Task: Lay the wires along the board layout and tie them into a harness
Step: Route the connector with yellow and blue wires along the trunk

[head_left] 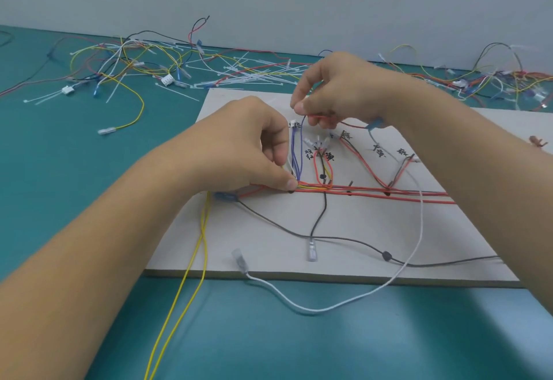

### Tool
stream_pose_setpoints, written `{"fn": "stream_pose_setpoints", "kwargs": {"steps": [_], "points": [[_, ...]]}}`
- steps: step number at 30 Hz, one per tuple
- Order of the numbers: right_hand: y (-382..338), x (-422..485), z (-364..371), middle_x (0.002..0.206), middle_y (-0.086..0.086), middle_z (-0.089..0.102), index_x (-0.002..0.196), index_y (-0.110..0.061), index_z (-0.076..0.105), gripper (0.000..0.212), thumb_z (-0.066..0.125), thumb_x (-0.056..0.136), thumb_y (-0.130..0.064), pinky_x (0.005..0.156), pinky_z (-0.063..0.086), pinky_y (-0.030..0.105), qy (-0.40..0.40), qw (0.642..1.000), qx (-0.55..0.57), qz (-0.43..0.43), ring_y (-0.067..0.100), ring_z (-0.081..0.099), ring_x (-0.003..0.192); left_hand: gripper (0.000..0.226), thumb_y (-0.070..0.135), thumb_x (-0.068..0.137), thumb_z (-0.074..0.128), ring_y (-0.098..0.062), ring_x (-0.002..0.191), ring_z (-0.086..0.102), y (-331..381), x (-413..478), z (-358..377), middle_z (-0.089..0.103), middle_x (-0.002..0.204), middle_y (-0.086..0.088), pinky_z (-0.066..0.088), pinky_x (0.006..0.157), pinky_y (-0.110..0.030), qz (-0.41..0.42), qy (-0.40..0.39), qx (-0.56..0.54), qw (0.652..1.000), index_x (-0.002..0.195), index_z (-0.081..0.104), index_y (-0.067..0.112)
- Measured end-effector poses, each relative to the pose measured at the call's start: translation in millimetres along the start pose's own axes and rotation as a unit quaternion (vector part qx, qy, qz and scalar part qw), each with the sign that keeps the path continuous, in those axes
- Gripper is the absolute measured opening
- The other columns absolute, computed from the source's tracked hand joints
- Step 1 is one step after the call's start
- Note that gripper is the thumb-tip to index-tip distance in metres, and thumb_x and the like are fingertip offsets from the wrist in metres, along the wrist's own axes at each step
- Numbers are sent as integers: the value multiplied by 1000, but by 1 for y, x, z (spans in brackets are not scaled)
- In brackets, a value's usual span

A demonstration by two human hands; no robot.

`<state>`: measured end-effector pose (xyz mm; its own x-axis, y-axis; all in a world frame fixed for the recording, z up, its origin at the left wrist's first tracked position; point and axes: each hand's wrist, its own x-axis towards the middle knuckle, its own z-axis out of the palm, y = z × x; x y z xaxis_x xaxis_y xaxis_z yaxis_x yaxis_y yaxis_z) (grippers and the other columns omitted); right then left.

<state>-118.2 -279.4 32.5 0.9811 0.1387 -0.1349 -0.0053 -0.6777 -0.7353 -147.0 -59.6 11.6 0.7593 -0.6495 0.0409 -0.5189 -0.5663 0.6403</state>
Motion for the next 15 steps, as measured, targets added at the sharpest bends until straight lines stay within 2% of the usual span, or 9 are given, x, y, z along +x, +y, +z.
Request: {"fn": "stream_pose_setpoints", "kwargs": {"steps": [5,7,9,12,15], "points": [[1,-6,-16,69,1,68,87,-10,70,10,67,95,-15,57,55,21,-93,969,219,68,9,62,59,33,37,62,96,-2,48,50,-1,0,0,69,68,3,39,45,-13,6,1,4,1000,72,70,20],[4,-10,-23,76,3,72,90,-8,71,7,67,88,-14,60,57,21,-122,951,278,63,10,70,68,32,36,61,96,-2,48,50,-1,1,0,69,67,2,39,45,-13,8,1,3,1000,72,70,20],[9,-13,-26,83,7,76,97,-4,71,19,65,80,-8,63,60,20,-136,939,311,49,13,76,77,33,38,61,96,-2,47,49,-1,1,0,69,68,2,38,44,-12,7,2,3,1000,72,70,20],[14,-13,-24,86,12,78,98,-2,70,12,60,91,1,64,61,22,-113,957,264,49,17,77,78,33,40,60,96,-2,48,50,-2,1,1,70,68,4,37,44,-11,5,3,7,1000,71,70,21],[14,-11,-18,82,9,76,91,-7,71,11,63,98,-4,62,61,27,-67,985,155,47,18,75,73,34,39,60,96,-2,48,51,-1,1,1,70,68,4,36,43,-11,0,6,7,1000,71,70,21]]}}
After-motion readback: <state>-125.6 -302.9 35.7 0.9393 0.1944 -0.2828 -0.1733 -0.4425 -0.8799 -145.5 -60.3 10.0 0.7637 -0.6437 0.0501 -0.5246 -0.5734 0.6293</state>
